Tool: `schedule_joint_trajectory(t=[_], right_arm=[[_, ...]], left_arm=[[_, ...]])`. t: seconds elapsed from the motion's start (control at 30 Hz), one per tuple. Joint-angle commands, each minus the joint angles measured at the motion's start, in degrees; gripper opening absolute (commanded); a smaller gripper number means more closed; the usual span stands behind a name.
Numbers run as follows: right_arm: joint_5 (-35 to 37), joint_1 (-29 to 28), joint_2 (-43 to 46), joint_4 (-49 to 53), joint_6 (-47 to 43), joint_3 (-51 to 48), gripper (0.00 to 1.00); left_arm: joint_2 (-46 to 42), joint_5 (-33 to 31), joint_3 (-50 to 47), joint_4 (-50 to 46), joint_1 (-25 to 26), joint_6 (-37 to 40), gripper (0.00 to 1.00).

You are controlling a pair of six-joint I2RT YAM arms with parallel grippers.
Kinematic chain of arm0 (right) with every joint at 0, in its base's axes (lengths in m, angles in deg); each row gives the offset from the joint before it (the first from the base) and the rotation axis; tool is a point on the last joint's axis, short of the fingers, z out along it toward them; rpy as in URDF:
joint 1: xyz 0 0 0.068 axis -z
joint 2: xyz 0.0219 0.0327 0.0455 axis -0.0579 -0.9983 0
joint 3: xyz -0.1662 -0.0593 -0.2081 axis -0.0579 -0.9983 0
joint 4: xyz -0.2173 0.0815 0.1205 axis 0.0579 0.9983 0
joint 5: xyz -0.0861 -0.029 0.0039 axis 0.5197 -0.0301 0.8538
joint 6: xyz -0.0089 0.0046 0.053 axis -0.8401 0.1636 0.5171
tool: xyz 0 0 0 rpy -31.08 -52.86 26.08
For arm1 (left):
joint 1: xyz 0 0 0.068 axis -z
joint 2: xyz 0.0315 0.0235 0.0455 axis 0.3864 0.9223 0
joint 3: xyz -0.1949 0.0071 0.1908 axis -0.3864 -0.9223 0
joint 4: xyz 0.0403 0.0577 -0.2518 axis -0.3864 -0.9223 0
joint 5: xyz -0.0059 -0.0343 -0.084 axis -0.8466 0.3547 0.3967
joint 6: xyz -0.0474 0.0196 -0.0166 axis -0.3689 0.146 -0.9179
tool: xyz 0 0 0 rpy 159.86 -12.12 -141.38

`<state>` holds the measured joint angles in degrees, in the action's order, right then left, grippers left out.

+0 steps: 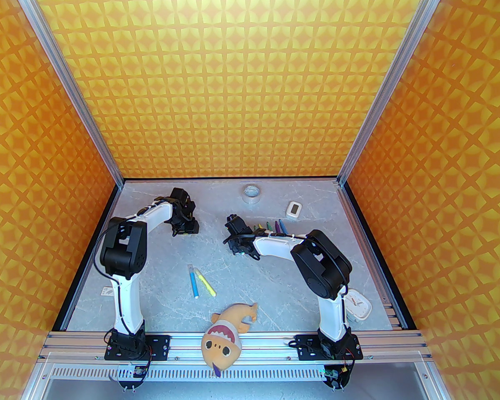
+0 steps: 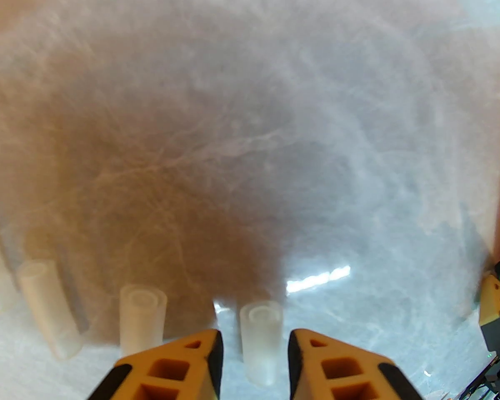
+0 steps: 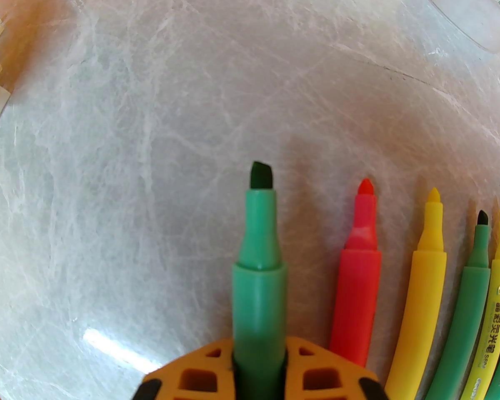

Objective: Open the pen caps

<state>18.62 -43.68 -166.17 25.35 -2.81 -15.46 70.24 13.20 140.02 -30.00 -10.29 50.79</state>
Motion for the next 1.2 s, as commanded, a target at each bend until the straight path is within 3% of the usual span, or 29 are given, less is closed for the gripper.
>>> schedule_joint_trajectory(t=[0.0, 0.27, 0.6, 0.73, 0.87, 1.0, 1.17], right_arm=[[0.1, 0.3, -1.7, 1.1, -0.6, 1.8, 0.18], [0.3, 0.3, -1.9, 2.7, -1.1, 2.8, 0.22], [1.4, 0.3, 0.0, 6.7, -2.4, 3.8, 0.26], [0.4, 0.3, 1.6, 8.0, -2.9, 3.9, 0.35], [-3.1, 0.3, 4.4, 9.6, -3.4, 3.8, 0.36], [-11.3, -0.4, 8.8, 9.7, -5.8, 2.0, 0.36], [-18.3, -4.5, 10.8, 14.7, -10.7, 2.7, 0.37]], left_arm=[[-7.0, 1.1, -2.2, 1.9, 0.4, -0.4, 0.35], [-18.6, 1.7, -12.1, 7.3, 0.5, -1.7, 0.40], [-30.8, 1.7, -26.2, 15.9, 0.0, -2.2, 0.57], [-35.1, 1.8, -32.9, 19.8, -0.7, -2.5, 0.65], [-40.7, 1.7, -39.6, 24.2, -2.2, -3.8, 0.71], [-46.4, 1.5, -44.8, 26.6, -4.3, -4.2, 0.72], [-50.5, 1.0, -49.4, 30.9, -6.1, -6.3, 0.74]])
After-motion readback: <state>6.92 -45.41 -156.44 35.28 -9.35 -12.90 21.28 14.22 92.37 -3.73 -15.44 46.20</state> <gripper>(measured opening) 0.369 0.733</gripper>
